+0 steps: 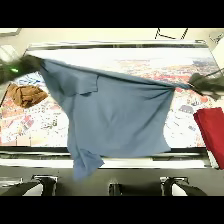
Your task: Fold the clothes and pants, and hang the long-sleeved shirts on hangers.
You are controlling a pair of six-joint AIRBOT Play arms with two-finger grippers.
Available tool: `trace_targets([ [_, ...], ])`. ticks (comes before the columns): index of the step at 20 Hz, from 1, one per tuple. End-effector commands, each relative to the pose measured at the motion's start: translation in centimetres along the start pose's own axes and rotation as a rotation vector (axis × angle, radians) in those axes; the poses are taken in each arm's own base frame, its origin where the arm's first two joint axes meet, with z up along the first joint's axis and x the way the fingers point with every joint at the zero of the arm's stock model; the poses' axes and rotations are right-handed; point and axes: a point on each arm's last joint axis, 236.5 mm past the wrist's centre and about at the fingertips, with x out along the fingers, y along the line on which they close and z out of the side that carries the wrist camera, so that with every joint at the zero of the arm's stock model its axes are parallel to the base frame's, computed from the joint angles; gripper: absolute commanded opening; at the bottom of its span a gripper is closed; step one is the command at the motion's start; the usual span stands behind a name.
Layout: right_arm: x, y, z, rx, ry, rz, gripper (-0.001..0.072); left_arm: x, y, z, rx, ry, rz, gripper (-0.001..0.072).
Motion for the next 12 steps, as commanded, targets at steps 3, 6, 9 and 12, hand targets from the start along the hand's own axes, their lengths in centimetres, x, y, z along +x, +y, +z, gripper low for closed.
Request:
trace_targets([
  [3, 13.8, 2.0, -1.8, 0.429, 0.052, 0.174, 0.0048, 9.8, 7.7, -11.6, -0.241, 0.208, 0.126, 0.0026],
  [6, 17.5, 2.0, -6.2, 0.402, 0.183, 0.137, 0.0048, 11.5, 7.6, -16.3, -0.296, 0.336, 0.123, 0.0027],
  [9, 16.3, 1.1, -5.2, 0.345, 0.197, 0.137, 0.0139, 10.1, 7.5, -17.1, -0.313, 0.421, 0.101, 0.0128],
  [12, 10.7, -5.4, -3.2, 0.153, 0.306, 0.064, 0.057, 4.1, 10.6, -17.6, -0.363, 0.642, 0.097, 0.0621],
])
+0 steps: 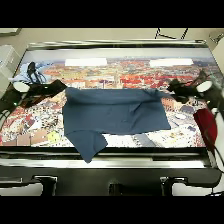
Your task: Fold the clothes and pants, and hang the long-sleeved shirts on hangers.
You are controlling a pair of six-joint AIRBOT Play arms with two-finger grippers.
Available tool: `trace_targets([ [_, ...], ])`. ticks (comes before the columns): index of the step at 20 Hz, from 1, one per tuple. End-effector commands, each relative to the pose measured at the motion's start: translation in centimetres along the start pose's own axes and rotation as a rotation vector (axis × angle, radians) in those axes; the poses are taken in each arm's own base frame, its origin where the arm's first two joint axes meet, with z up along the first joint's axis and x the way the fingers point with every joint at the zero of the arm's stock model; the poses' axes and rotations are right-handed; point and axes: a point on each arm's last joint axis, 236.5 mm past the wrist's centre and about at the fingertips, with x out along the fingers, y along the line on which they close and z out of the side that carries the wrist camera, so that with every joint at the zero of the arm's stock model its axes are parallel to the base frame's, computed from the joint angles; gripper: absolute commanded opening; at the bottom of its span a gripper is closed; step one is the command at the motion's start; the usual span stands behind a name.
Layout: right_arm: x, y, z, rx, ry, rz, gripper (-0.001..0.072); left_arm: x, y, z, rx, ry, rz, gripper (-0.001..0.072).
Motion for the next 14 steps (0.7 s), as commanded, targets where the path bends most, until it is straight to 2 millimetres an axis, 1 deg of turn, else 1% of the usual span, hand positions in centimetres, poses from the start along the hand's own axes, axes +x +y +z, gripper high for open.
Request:
trace_targets([
  [1, -6.2, -7.1, 0.5, -0.098, 0.168, -0.152, 0.0566, -5.1, 5.3, -5.1, -0.073, 0.329, 0.044, 0.062],
  [2, -8.2, -10.4, -0.5, -0.049, 0.238, -0.211, 0.0556, -6.8, 7.3, -7.5, -0.118, 0.437, 0.066, 0.061],
  [3, -9.5, -12.7, -1.4, -0.001, 0.296, -0.249, 0.0553, -8.1, 9.3, -10.0, -0.172, 0.527, 0.09, 0.0574],
  [4, -10.3, -14.4, -2.7, 0.044, 0.352, -0.266, 0.0552, -8.6, 10.8, -12.3, -0.228, 0.59, 0.099, 0.0573],
  [5, -10.7, -15.3, -3.9, 0.068, 0.402, -0.27, 0.0553, -8.6, 11.6, -14.7, -0.282, 0.639, 0.095, 0.0573],
  [6, -10.8, -15.7, -5.1, 0.068, 0.447, -0.274, 0.0553, -8.3, 11.7, -16.9, -0.294, 0.679, 0.065, 0.0571],
  [7, -10.7, -15.8, -6.0, 0.057, 0.48, -0.268, 0.0553, -7.5, 11.0, -18.9, -0.293, 0.702, 0.007, 0.0529],
  [8, -10.6, -15.5, -6.6, 0.045, 0.502, -0.264, 0.0552, -6.6, 10.3, -20.2, -0.308, 0.702, -0.037, 0.0477],
  [9, -10.5, -15.3, -6.7, 0.033, 0.506, -0.263, 0.0552, -5.6, 9.8, -21.2, -0.335, 0.69, -0.058, 0.0476],
  [11, -10.2, -14.6, -6.8, 0.023, 0.508, -0.249, 0.0551, -4.1, 9.4, -22.6, -0.35, 0.682, -0.06, 0.0477],
  [14, -9.7, -13.9, -7.0, -0.011, 0.511, -0.246, 0.0536, -2.7, 7.9, -23.4, -0.324, 0.682, -0.084, 0.0477],
])
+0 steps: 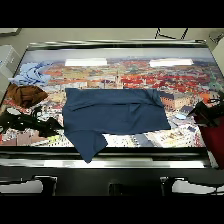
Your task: Fold the clothes and pants, and hang the long-sleeved shirts on hangers.
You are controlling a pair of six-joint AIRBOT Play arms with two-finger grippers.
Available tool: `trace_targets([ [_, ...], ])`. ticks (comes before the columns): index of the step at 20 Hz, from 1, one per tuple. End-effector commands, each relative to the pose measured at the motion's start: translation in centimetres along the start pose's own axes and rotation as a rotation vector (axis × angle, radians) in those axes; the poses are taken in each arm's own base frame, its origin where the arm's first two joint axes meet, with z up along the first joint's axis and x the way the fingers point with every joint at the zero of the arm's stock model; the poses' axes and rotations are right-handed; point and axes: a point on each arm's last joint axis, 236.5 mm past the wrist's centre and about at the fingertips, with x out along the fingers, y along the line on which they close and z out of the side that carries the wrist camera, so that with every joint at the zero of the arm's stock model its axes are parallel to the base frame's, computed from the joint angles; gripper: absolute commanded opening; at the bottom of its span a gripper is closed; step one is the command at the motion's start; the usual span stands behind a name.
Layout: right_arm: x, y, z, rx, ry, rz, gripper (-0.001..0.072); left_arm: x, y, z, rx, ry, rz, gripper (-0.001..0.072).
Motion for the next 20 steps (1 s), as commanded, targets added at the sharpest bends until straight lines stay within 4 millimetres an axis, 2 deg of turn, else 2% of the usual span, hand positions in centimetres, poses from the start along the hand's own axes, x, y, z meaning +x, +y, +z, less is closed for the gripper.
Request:
trace_targets([
  [1, 0.3, 0.6, -0.6, -0.033, 0.023, -0.001, 0.0536, 2.6, -1.0, -0.3, 0.015, -0.002, -0.029, 0.0475],
  [2, 0.3, 0.7, -0.5, -0.036, 0.017, -0.002, 0.0536, 3.1, -1.3, -0.2, 0.022, -0.004, -0.026, 0.0423],
  [3, 0.4, 0.8, -0.5, -0.037, 0.017, -0.002, 0.0536, 3.5, -1.6, 0.0, 0.025, -0.014, -0.018, 0.0416],
  [5, 0.4, 0.4, -0.5, -0.037, 0.019, -0.015, 0.0536, 4.2, -2.0, 0.3, 0.032, -0.026, -0.002, 0.0177],
  [6, 0.6, 0.2, -0.6, -0.045, 0.025, -0.023, 0.0536, 4.4, -2.2, 0.1, 0.042, -0.021, 0.0, 0.0079],
  [7, 1.2, -0.1, -0.9, -0.058, 0.04, -0.024, 0.0538, 4.4, -2.3, 0.1, 0.048, -0.019, 0.0, 0.0026],
  [11, 5.7, -0.6, -2.7, -0.057, 0.128, 0.029, 0.0564, 3.5, -3.0, 0.2, 0.076, -0.049, -0.003, 0.0024],
  [14, 8.0, 1.4, -3.3, -0.063, 0.195, 0.155, 0.0565, 2.7, -3.7, 0.3, 0.097, -0.073, -0.006, 0.0024],
  [16, 9.2, 1.8, -3.3, -0.065, 0.216, 0.159, 0.0564, 2.4, -3.9, 0.3, 0.106, -0.083, -0.007, 0.0024],
  [20, 11.8, 4.2, -4.3, -0.154, 0.252, 0.128, 0.0561, 2.1, -4.2, 0.3, 0.112, -0.094, -0.008, 0.0024],
])
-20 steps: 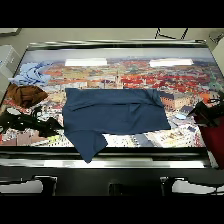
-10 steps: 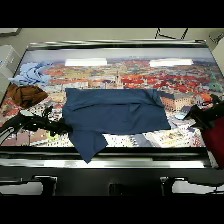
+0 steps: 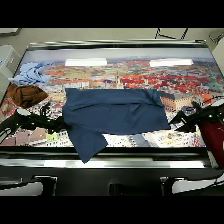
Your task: Fold the clothes and pants, and hang the long-sleeved shirts on hangers.
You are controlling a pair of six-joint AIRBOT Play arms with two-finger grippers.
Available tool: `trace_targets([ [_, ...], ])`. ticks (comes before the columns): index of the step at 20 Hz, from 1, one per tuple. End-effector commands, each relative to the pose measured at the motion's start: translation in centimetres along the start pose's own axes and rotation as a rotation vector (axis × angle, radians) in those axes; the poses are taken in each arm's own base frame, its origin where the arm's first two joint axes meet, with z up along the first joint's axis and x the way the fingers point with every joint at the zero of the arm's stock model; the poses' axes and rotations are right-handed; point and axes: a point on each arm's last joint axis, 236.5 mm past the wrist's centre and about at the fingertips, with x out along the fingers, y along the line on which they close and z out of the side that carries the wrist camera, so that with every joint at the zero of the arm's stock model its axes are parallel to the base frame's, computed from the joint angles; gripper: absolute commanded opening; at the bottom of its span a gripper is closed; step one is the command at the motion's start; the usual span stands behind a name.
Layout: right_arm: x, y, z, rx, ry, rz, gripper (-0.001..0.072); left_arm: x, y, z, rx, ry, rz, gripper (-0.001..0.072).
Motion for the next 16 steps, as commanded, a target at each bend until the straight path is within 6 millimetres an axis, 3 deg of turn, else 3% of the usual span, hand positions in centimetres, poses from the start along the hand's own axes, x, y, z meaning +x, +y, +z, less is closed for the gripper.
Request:
trace_targets([
  [1, 2.7, 2.0, 0.3, -0.053, 0.019, -0.016, 0.0528, -0.4, -0.4, 0.1, 0.008, -0.012, -0.002, 0.0024],
  [2, 3.1, 2.5, 0.4, -0.071, 0.014, -0.026, 0.0398, -0.5, -0.5, 0.2, 0.012, -0.014, -0.004, 0.0025],
  [3, 3.4, 3.0, 0.6, -0.072, 0.006, -0.029, 0.0199, -0.7, -0.7, 0.3, 0.018, -0.015, -0.006, 0.0024],
  [4, 3.4, 3.5, 0.4, -0.06, 0.007, -0.023, 0.005, -1.0, -1.1, 0.5, 0.029, -0.015, -0.011, 0.0025],
  [6, 1.9, 5.1, 0.3, -0.098, -0.027, 0.009, 0.0045, -2.5, -2.7, 1.6, 0.078, -0.036, -0.023, 0.0024],
  [8, -2.8, 8.1, 1.2, -0.209, -0.148, 0.017, 0.0045, -6.5, -6.3, 4.5, 0.188, -0.16, -0.031, 0.0022],
  [9, -6.9, 10.5, 2.1, -0.276, -0.263, 0.018, 0.0045, -9.7, -9.2, 6.2, 0.271, -0.255, -0.036, 0.0023],
  [10, -11.7, 13.4, 2.7, -0.355, -0.404, 0.018, 0.0045, -14.4, -13.2, 7.9, 0.385, -0.388, -0.039, 0.0023],
  [12, -24.4, 20.5, 1.5, -0.571, -0.782, 0.012, 0.0045, -26.5, -22.6, 8.3, 0.627, -0.704, -0.046, 0.0024],
  [13, -31.6, 23.9, -1.0, -0.673, -1.008, -0.008, 0.0046, -32.8, -27.0, 6.7, 0.738, -0.869, -0.047, 0.0024],
  [14, -38.4, 26.6, -4.8, -0.755, -1.233, -0.037, 0.0046, -38.9, -31.3, 3.6, 0.848, -1.035, -0.048, 0.0024],
  [15, -43.4, 28.0, -8.9, -0.804, -1.403, -0.074, 0.0046, -43.5, -34.4, 0.1, 0.936, -1.17, -0.049, 0.0025],
  [16, -46.7, 28.6, -13.4, -0.833, -1.528, -0.109, 0.0046, -46.7, -36.9, -3.8, 1.015, -1.274, -0.05, 0.0025],
])
